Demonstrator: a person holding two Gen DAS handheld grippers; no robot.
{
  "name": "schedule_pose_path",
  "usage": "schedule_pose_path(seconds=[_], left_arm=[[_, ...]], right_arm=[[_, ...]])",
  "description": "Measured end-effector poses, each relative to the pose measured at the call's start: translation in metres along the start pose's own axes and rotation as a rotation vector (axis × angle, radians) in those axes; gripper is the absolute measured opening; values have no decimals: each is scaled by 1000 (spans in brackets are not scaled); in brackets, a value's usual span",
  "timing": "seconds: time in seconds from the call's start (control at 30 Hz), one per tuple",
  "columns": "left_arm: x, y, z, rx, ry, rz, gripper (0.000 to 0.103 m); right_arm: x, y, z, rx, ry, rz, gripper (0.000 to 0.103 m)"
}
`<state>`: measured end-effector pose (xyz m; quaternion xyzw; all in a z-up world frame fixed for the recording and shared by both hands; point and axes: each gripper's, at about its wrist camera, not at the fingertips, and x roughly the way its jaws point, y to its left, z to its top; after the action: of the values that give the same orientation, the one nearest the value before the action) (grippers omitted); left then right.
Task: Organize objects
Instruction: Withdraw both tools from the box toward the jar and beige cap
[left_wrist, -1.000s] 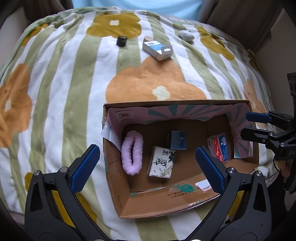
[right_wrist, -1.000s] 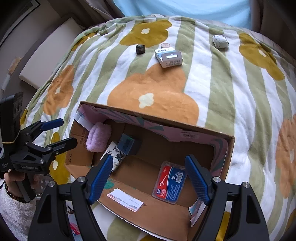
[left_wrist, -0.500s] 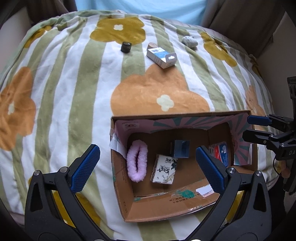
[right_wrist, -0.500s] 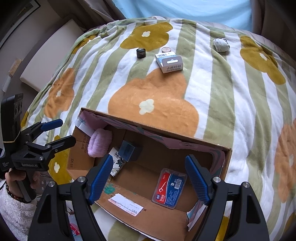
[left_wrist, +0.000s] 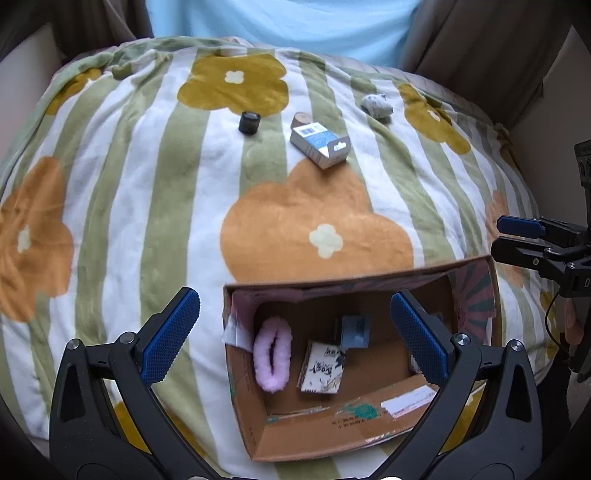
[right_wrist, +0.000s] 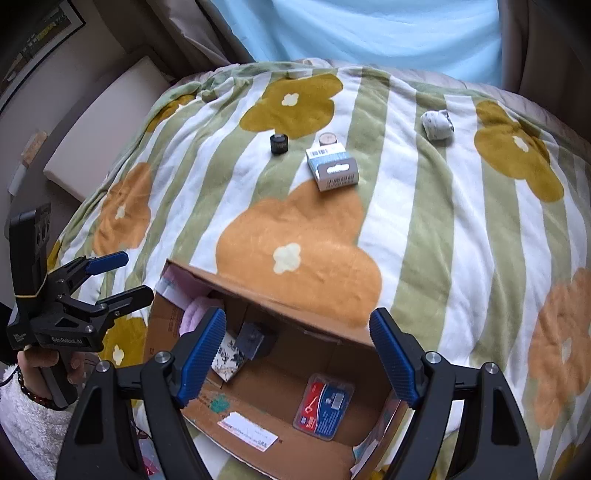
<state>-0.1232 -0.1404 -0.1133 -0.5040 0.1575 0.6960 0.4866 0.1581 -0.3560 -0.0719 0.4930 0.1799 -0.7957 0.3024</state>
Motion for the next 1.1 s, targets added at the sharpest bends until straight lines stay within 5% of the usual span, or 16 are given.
schedule_pose_path(seconds=[0.53,1.1], left_arm=[[13,15,58,-8,-33,-26,103],[50,26,125,97,-43,7,103]], right_arm=[[12,-3,62,-22,-29,12,77],[56,-24,137,21,-31,32,77]])
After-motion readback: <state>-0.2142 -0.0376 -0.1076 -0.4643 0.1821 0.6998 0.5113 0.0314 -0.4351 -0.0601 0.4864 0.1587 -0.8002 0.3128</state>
